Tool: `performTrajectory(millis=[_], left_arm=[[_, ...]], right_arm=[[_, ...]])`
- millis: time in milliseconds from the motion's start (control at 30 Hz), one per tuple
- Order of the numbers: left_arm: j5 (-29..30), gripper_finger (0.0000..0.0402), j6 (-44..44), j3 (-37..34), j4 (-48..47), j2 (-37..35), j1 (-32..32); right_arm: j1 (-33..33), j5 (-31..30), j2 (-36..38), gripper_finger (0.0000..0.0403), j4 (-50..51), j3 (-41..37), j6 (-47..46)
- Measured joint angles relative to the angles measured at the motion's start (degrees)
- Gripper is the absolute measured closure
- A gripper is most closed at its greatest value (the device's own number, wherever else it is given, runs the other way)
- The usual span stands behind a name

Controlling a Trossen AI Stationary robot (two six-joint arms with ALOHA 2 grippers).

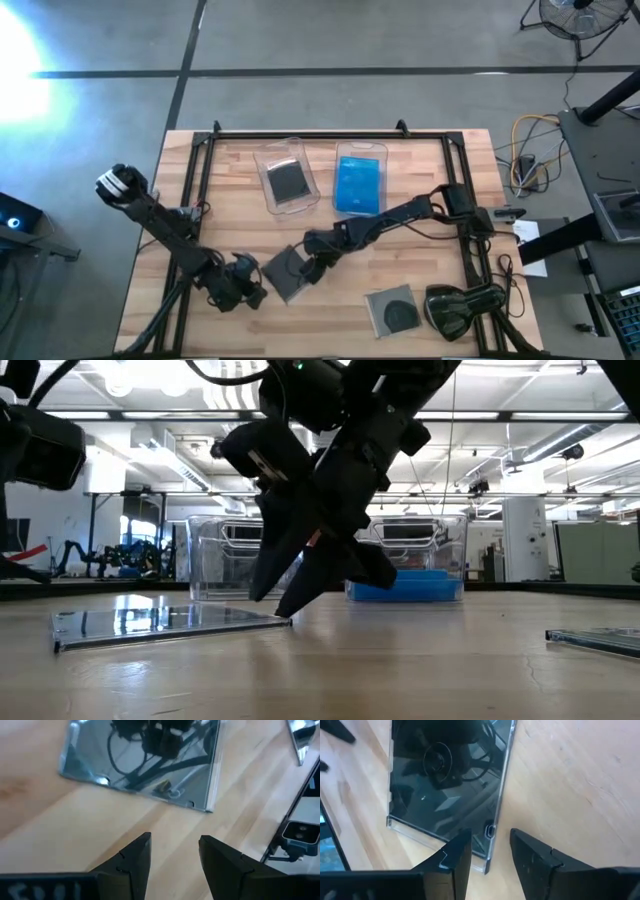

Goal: Pick & place jewel cases by type
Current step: Put the left black CD case into the left transparent bin

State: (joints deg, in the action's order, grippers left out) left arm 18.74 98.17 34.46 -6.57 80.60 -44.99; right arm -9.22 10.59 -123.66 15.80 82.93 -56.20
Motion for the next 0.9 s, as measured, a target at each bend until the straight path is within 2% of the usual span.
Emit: performTrajectory(millis=[167, 400, 600, 900], left_arm=[[-2.4, 0.0255, -0.6, 1.2, 7.2, 6.8, 0.7], [-1.6, 0.0255, -0.3, 4.8, 7.2, 15.6, 1.4], [-2.1, 0.0255, -0.5, 5.4, 7.5, 17.6, 2.4], [-4.2, 0.0255, -1.3, 5.1, 7.2, 17.7, 1.7]], right_arm=[[-0.3, 0.5, -0.7, 0.0271, -1.2, 0.1, -0.3], [-1.3, 1.6, -1.6, 0.0271, -4.0, 0.2, -2.1], [-1.4, 9.2, -1.9, 0.0271, -6.9, 0.3, -2.1], [-0.5, 10.1, 0.5, 0.0271, -8.3, 4.9, -0.4]])
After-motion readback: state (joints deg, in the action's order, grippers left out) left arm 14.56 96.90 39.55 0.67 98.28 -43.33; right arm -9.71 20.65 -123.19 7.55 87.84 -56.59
